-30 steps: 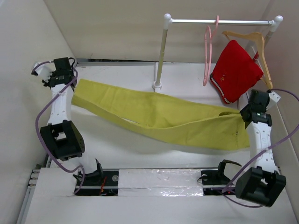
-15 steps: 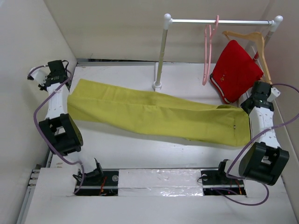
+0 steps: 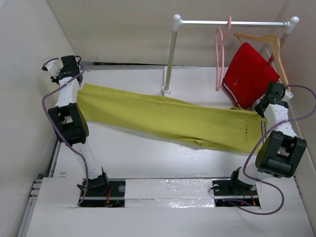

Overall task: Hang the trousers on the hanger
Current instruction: Fold the trousers at the center of the board.

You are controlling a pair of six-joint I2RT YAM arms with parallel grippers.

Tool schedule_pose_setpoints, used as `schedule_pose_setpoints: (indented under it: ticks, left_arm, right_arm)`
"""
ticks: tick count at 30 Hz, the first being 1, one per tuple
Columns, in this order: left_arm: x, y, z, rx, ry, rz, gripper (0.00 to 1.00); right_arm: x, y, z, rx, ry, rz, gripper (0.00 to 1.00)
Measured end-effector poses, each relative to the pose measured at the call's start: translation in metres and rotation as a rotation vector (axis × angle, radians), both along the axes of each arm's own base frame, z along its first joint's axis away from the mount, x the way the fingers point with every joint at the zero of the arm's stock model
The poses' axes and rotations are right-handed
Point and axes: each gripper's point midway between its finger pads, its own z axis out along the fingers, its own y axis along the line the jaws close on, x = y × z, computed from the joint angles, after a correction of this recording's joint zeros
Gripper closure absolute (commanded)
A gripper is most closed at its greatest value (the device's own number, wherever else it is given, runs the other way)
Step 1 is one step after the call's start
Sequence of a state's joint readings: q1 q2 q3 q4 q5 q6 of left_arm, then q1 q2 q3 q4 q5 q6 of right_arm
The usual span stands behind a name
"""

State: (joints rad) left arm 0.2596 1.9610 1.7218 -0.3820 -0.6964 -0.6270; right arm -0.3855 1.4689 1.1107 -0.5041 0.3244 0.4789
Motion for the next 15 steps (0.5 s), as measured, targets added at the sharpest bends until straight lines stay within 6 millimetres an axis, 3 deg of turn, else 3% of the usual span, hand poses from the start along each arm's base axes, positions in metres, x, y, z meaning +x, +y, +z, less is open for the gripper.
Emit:
schedule_pose_setpoints:
  ticks: [4,11,14,15]
  left_arm:
    - [0.029,-0.002,-0.005,0.023,0.009,-0.042,1.00]
    - [0.081,-0.025,-0.015,0.123,0.037,-0.125,0.98]
    - [0.098,-0.036,-0.021,0.165,0.056,-0.157,0.79]
    - [0.102,-0.038,-0.023,0.174,0.061,-0.168,0.66]
  right_arm:
    - [0.011,-0.001,-0.014,0.024,0.018,0.013,0.98]
    - [0.025,-0.007,-0.039,0.035,0.061,0.009,0.89]
    - [0.028,-0.011,-0.036,0.022,0.053,0.002,0.80]
    - [0.030,-0.013,-0.033,0.014,0.048,-0.001,0.71]
